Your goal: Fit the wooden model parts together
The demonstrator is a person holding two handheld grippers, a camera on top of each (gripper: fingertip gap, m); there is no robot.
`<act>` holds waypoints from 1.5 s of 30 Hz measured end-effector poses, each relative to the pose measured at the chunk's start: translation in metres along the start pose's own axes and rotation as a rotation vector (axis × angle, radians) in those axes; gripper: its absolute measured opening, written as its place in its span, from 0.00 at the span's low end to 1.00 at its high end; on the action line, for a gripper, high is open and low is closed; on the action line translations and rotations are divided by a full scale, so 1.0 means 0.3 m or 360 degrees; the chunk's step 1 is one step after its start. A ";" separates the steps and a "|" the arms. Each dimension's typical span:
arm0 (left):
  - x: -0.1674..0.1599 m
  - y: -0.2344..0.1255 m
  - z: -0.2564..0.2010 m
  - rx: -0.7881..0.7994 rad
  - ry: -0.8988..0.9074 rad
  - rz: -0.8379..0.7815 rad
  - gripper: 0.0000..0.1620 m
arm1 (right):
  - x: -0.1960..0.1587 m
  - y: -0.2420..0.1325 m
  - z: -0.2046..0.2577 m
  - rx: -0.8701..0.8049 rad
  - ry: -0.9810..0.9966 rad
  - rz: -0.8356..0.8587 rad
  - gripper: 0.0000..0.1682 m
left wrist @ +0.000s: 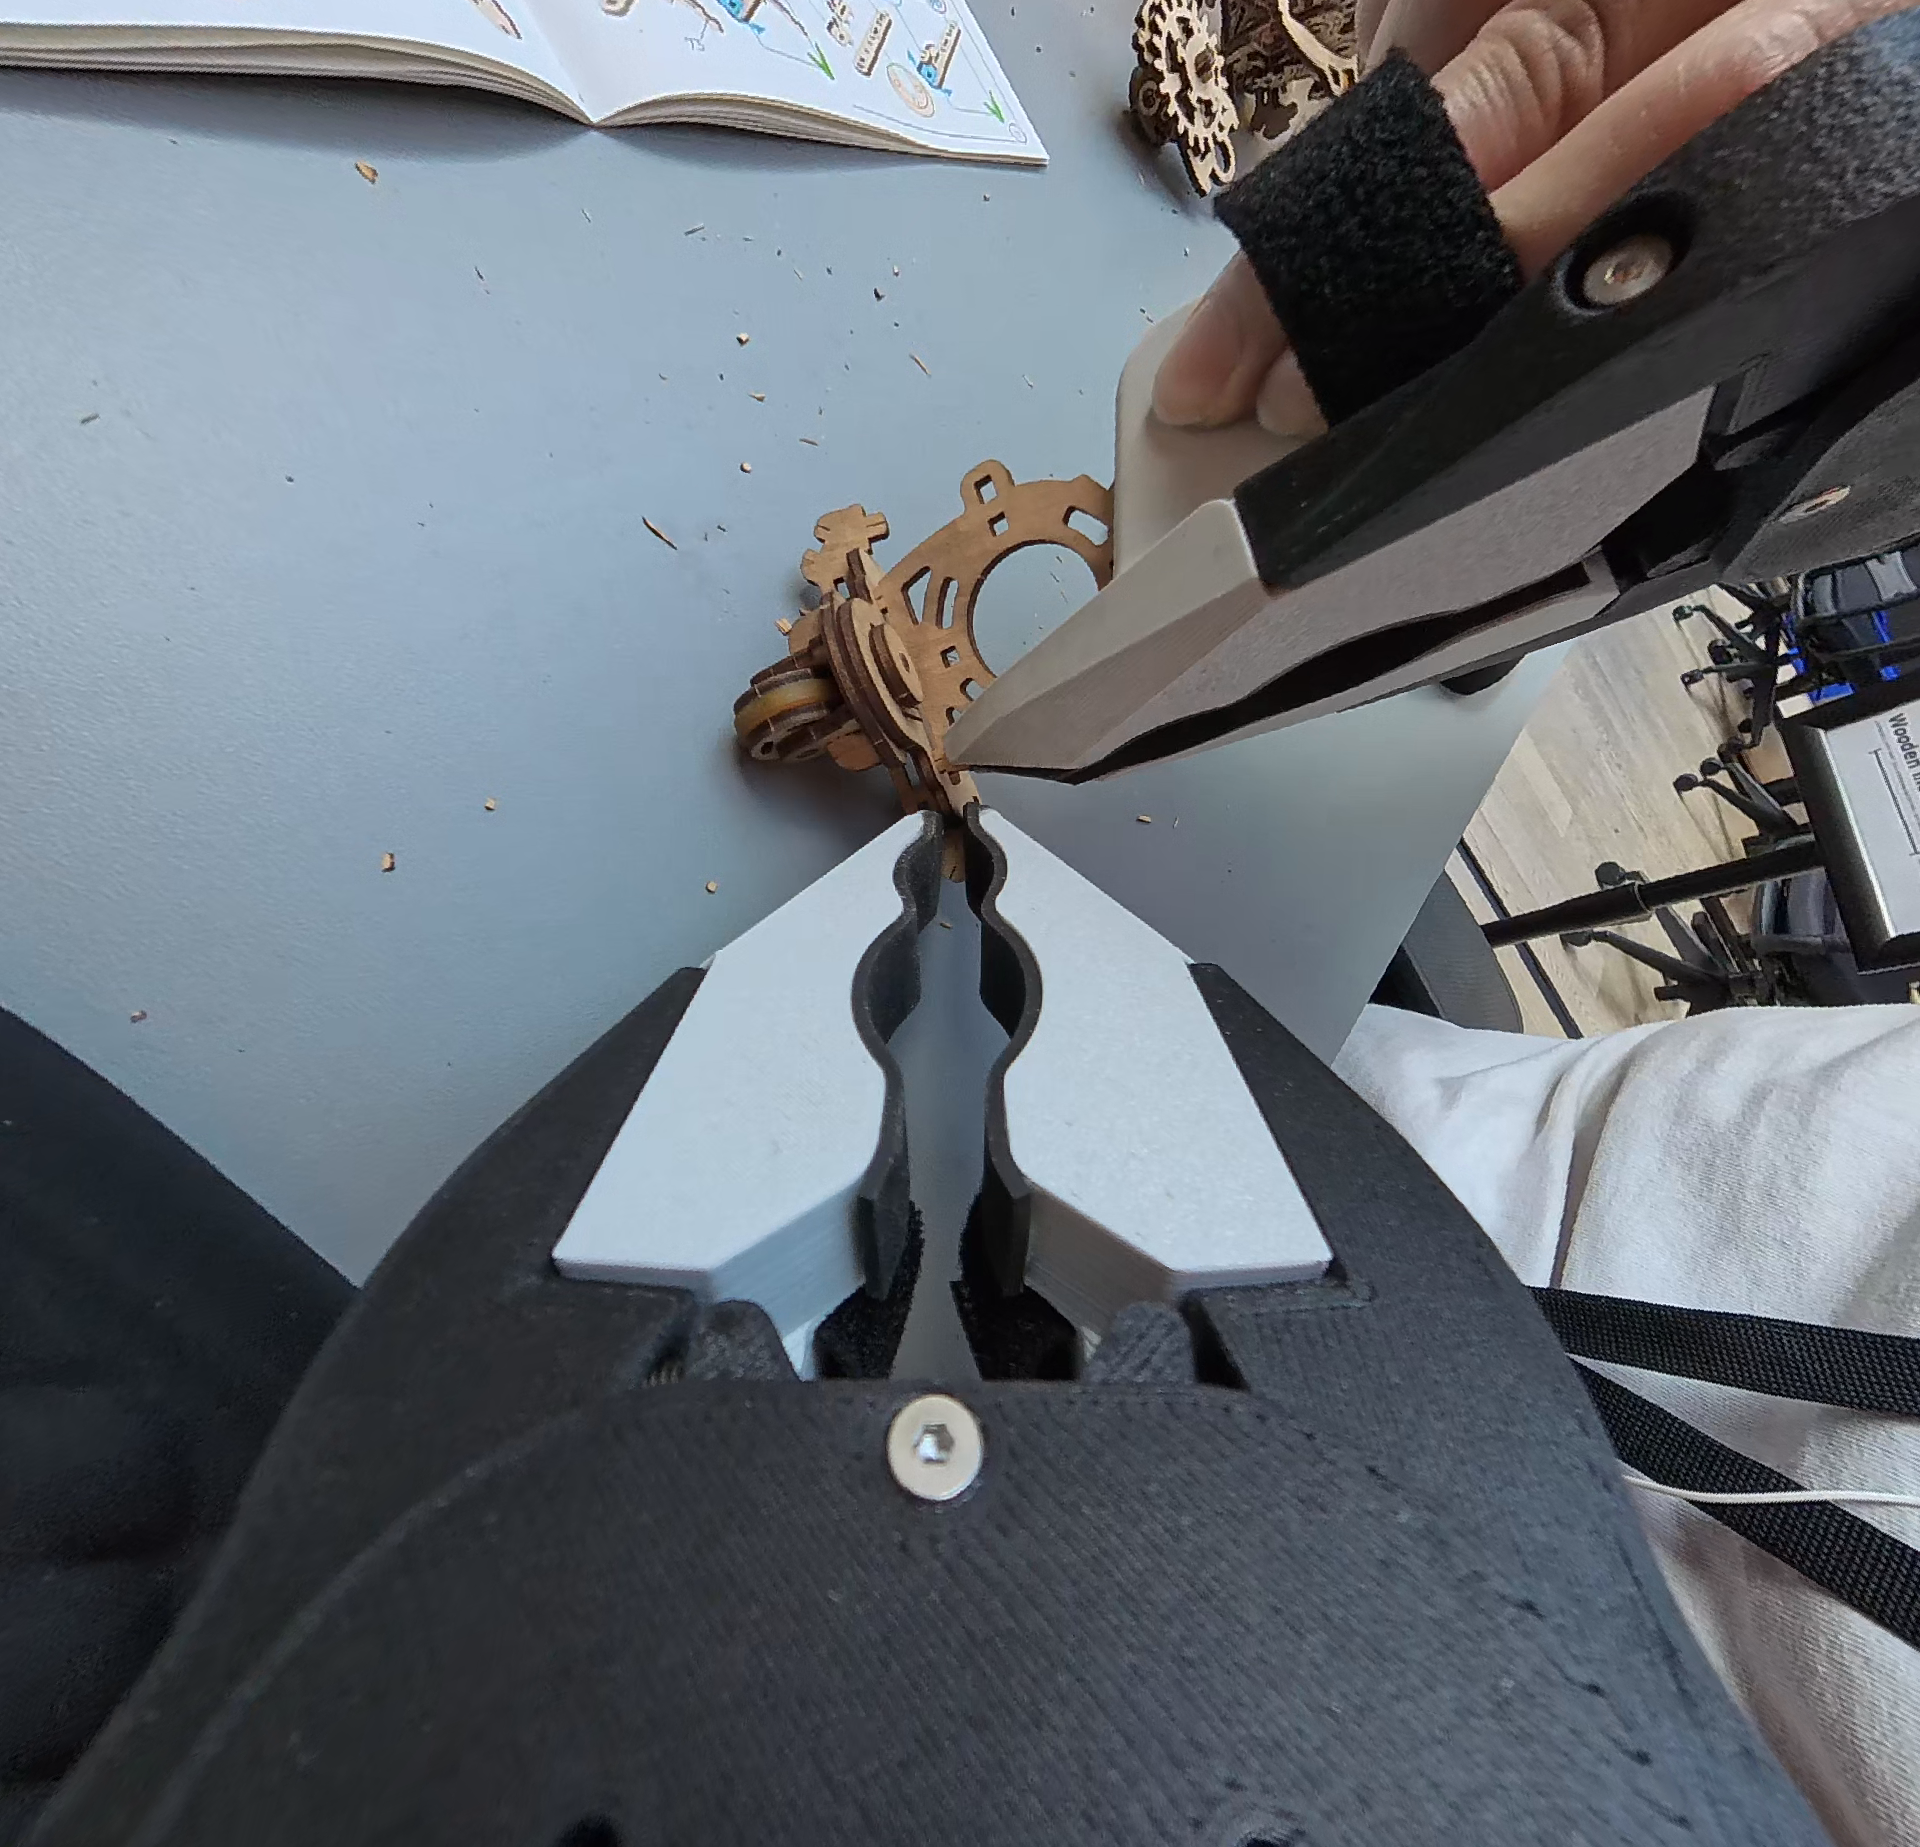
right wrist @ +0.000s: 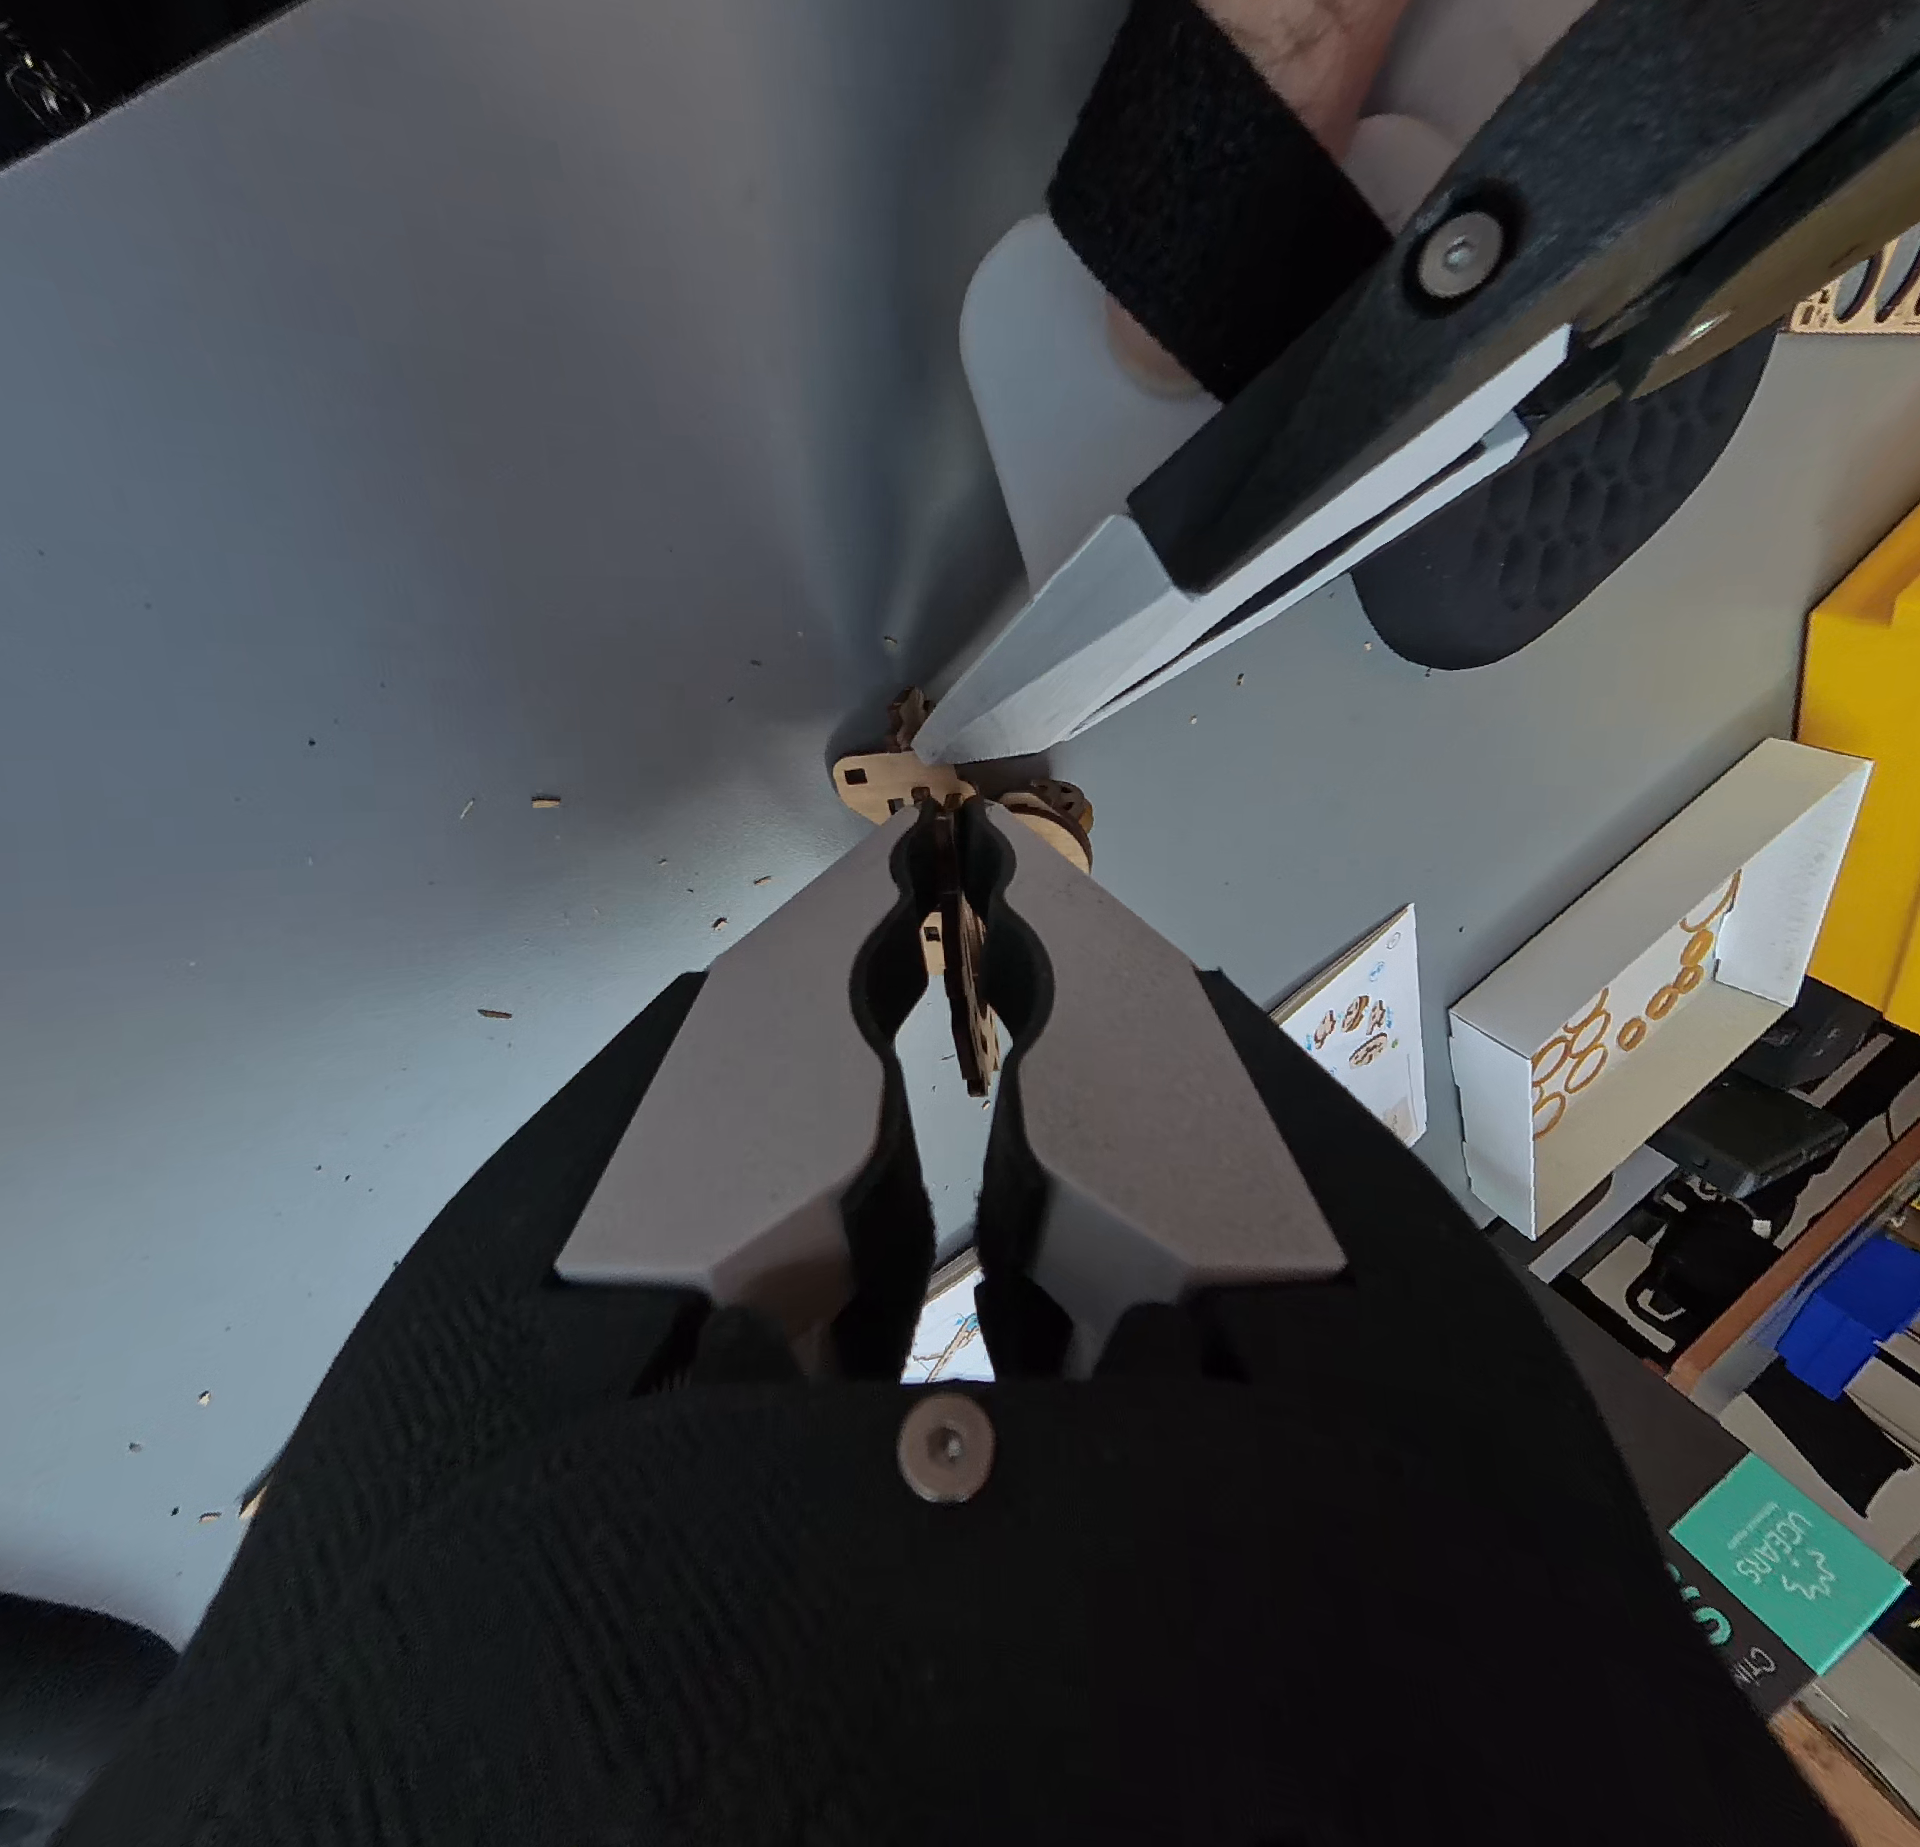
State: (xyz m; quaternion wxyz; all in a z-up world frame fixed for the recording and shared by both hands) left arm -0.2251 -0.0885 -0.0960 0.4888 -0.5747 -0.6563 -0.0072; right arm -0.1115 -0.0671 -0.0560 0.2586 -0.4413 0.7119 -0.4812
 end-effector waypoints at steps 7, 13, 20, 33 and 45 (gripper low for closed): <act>0.000 0.001 0.001 -0.0005 0.0003 -0.0002 0.01 | 0.004 0.000 0.001 0.0001 0.0008 0.0022 0.02; 0.007 -0.014 0.021 -0.0068 -0.0091 -0.0033 0.01 | -0.002 -0.002 0.000 -0.0077 0.0046 -0.0011 0.02; 0.018 -0.003 0.012 0.0002 -0.0009 -0.0028 0.03 | -0.014 -0.004 0.012 -0.0151 0.0141 -0.0098 0.01; 0.016 -0.026 -0.028 0.0013 0.0208 -0.0139 0.04 | -0.039 -0.008 0.122 -0.0712 0.0202 -0.0296 0.01; 0.013 -0.172 -0.047 -0.0281 0.0275 -0.0616 0.16 | -0.072 -0.087 0.209 -0.1199 0.0396 -0.0829 0.01</act>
Point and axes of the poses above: each gripper's, where its closed fingertips meet, y out along the fingers, x out of its top, z = x × y across the jaws, the point moved 10 cm from there along -y, back along the fingers, and after that the axes turned 2 degrees about x, right-handed, at the moved point
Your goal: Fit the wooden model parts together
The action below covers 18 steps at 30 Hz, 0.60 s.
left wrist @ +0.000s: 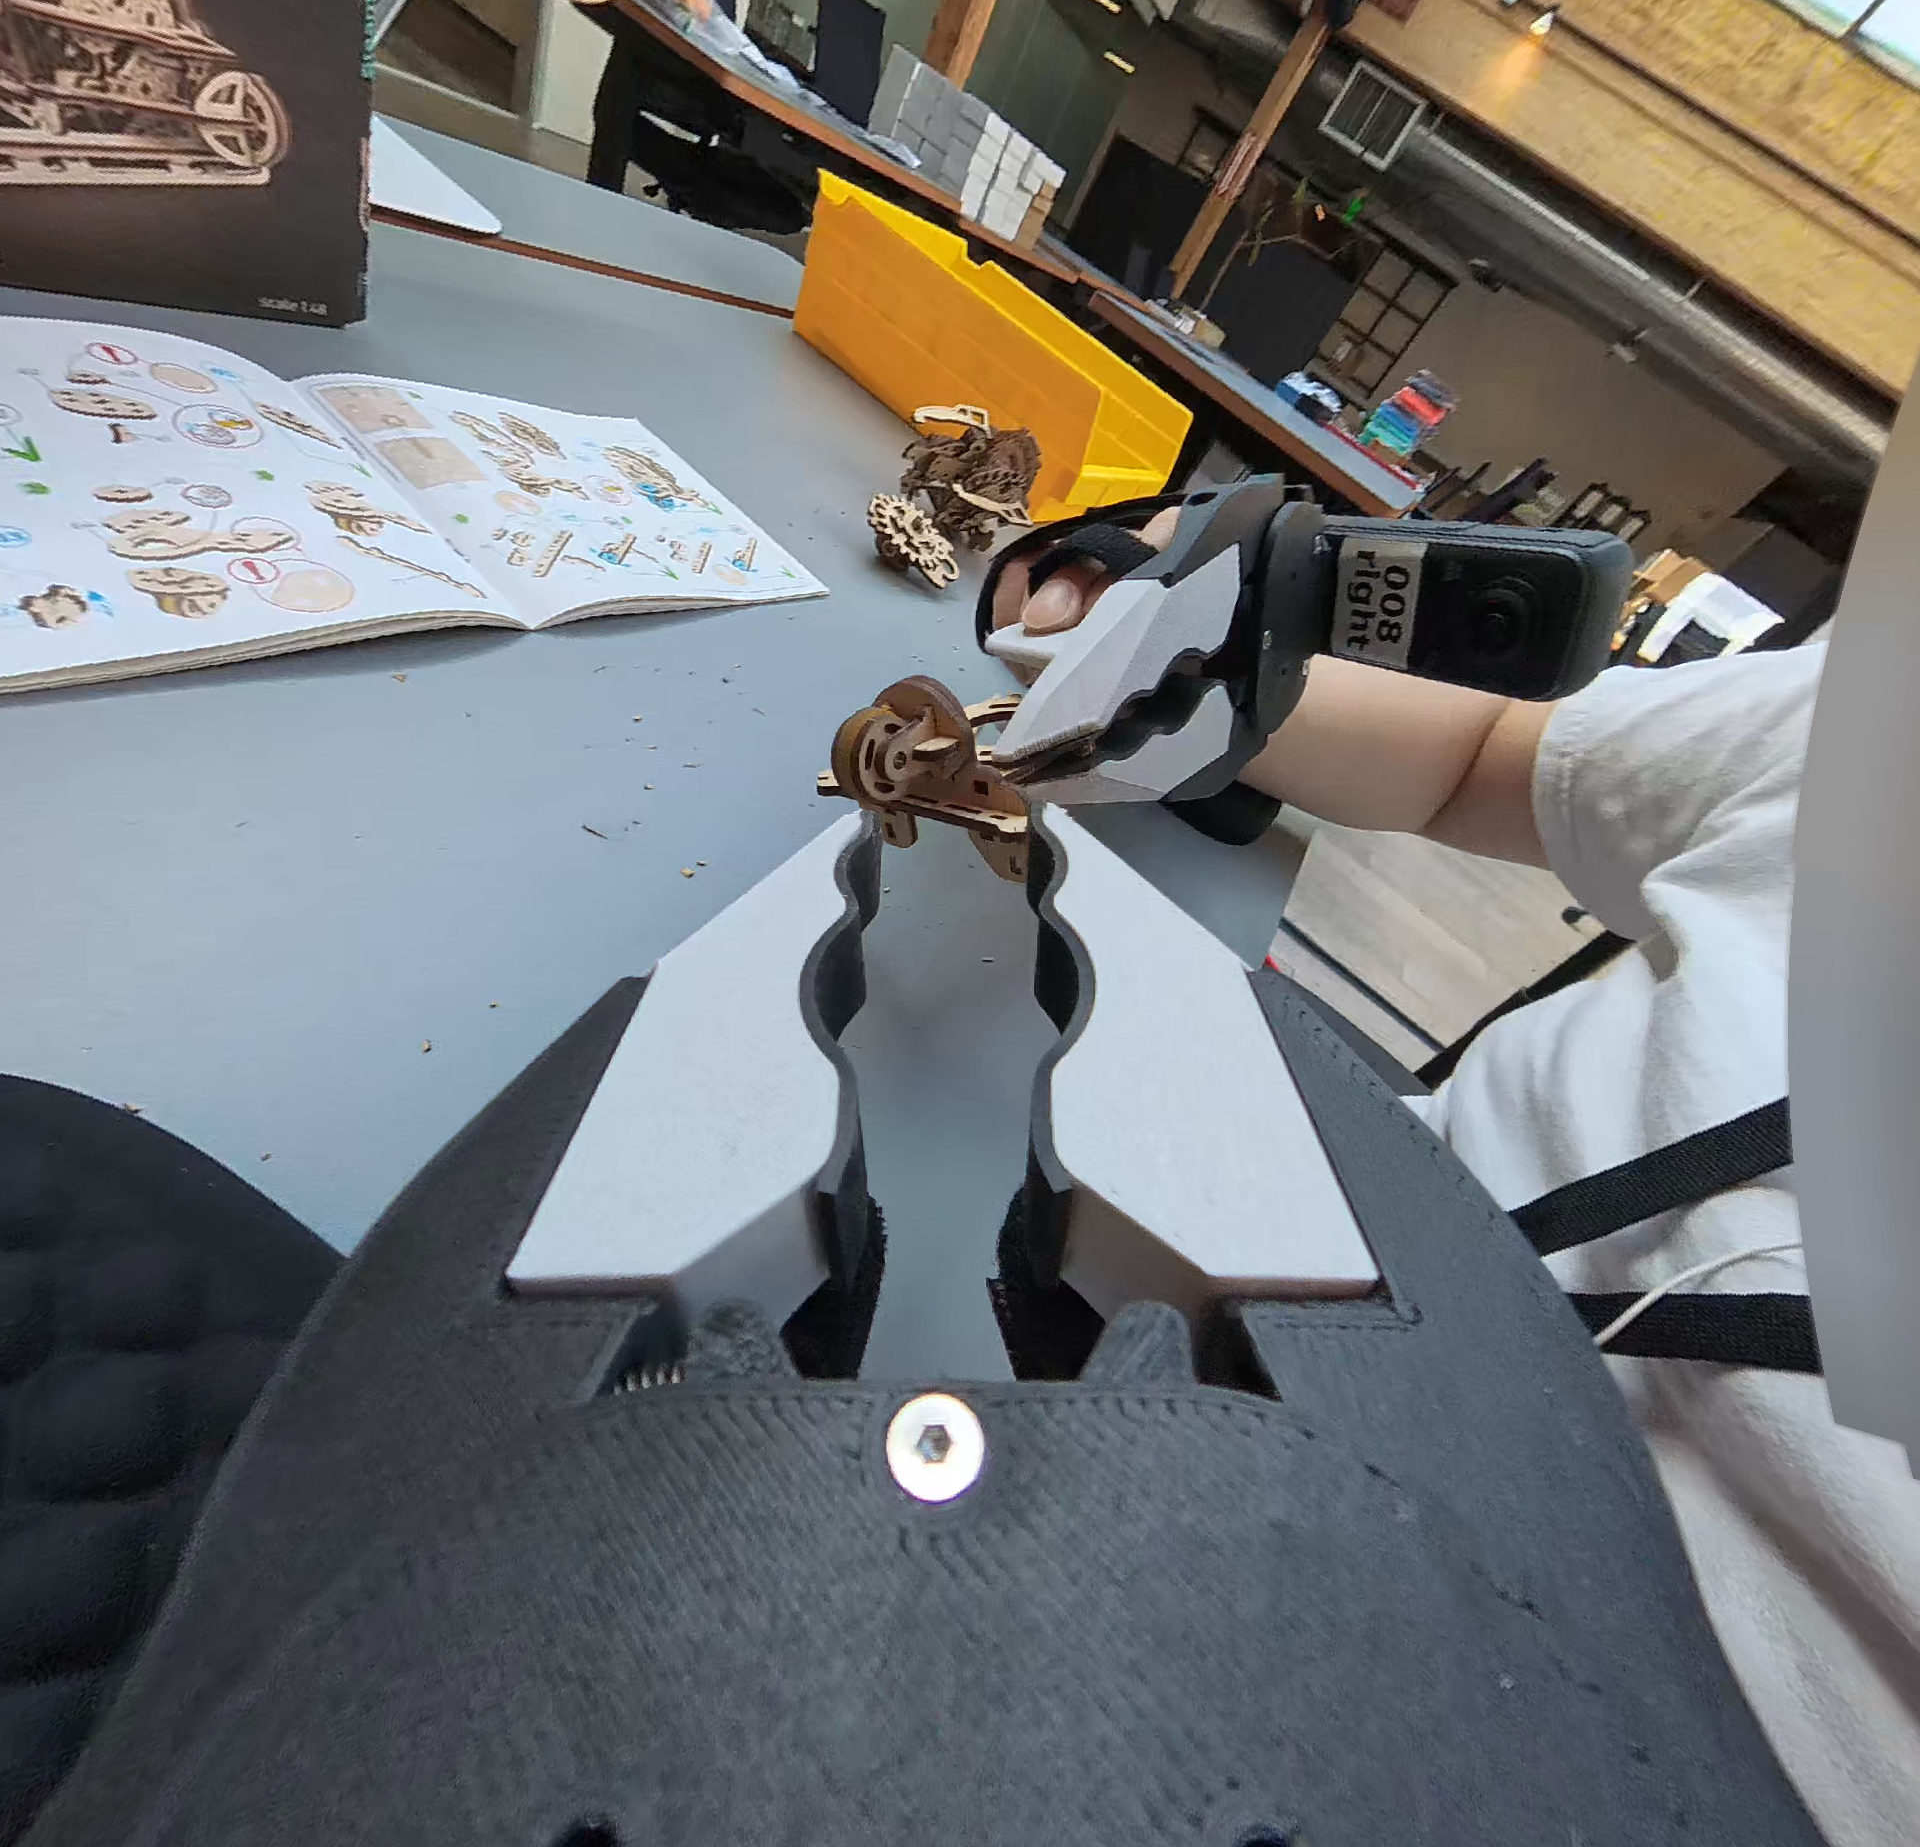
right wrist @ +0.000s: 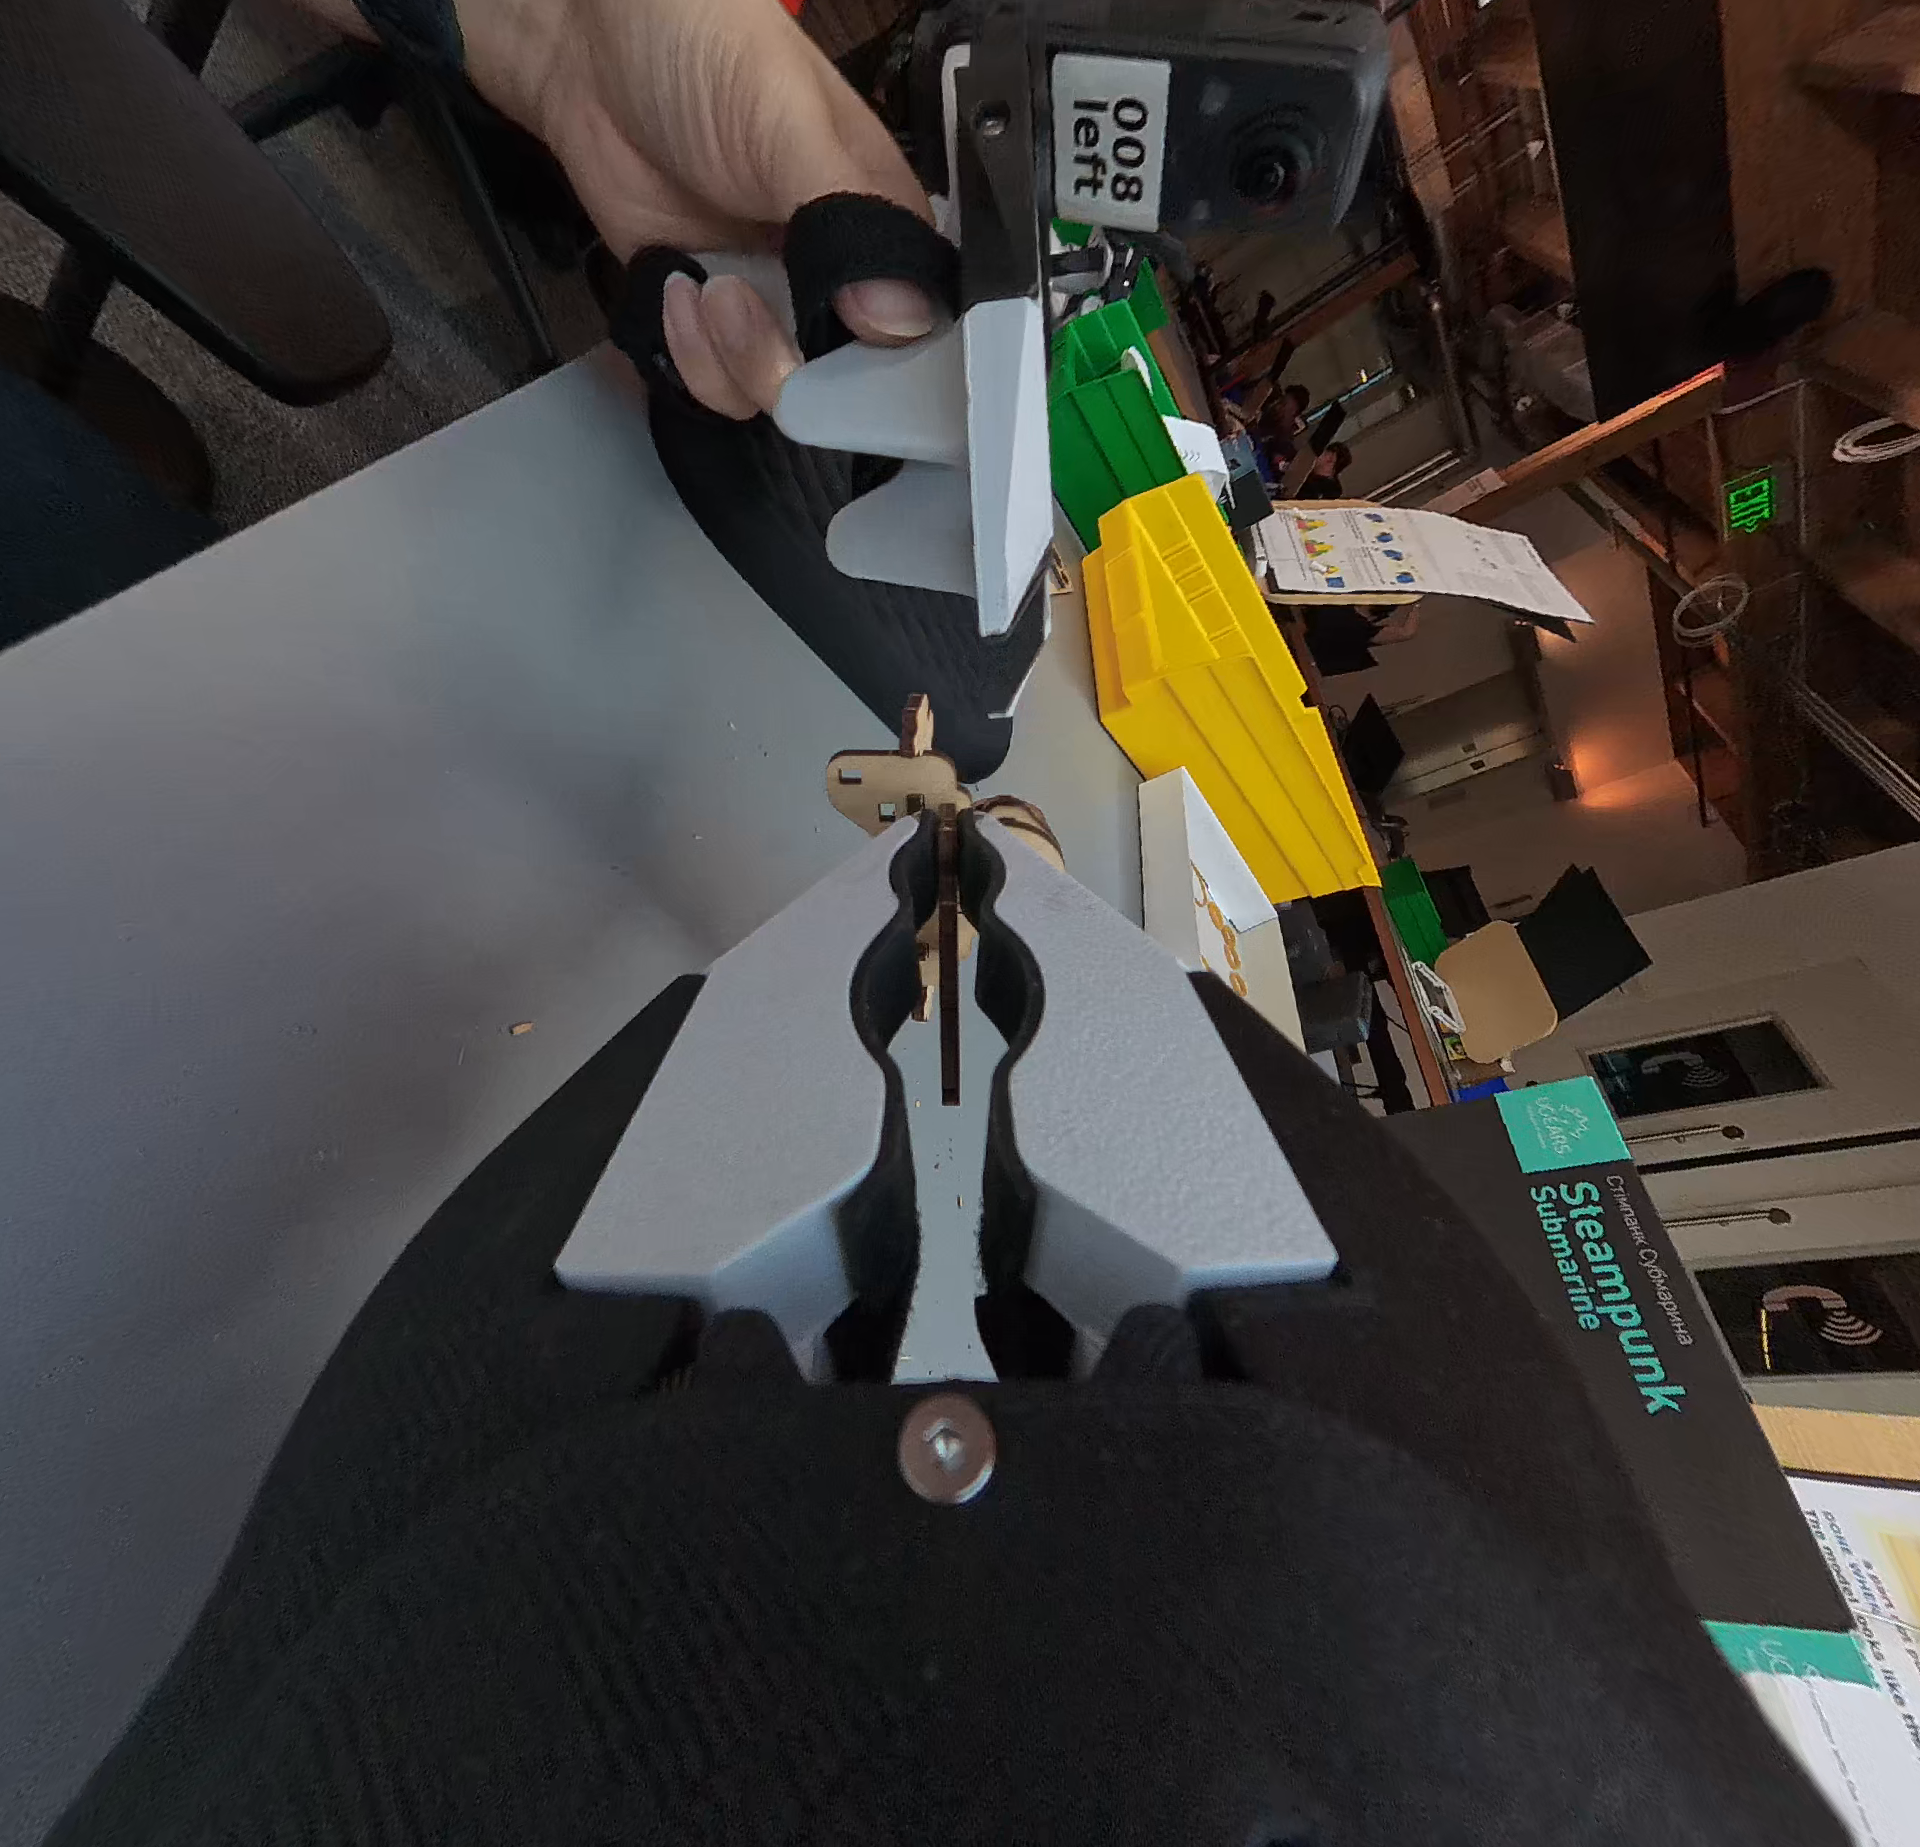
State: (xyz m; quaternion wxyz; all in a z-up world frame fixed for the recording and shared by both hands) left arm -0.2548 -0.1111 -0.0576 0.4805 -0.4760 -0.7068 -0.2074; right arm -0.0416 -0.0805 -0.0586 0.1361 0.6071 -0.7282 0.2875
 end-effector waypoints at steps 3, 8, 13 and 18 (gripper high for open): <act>-0.004 -0.011 -0.011 -0.0101 0.0006 -0.0090 0.16 | 0.008 -0.013 -0.019 0.0008 0.0191 -0.0067 0.01; 0.005 -0.002 -0.031 -0.0123 0.0059 -0.0132 0.18 | -0.016 -0.030 -0.101 0.0068 0.0981 -0.0286 0.01; 0.030 0.020 -0.065 -0.0024 0.0211 -0.0161 0.19 | -0.046 -0.043 -0.148 0.0202 0.1589 -0.0632 0.00; 0.043 0.039 -0.099 0.0015 0.0284 -0.0170 0.16 | -0.063 -0.059 -0.158 0.0246 0.1709 -0.0740 0.00</act>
Point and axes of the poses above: each gripper's, where its closed fingertips meet, y out along the fingers, x out of its top, z = x × y across the jaws, the point moved 10 cm from there along -y, back along the fingers, and after that the axes turned 2 degrees about x, right-handed, at the moved point
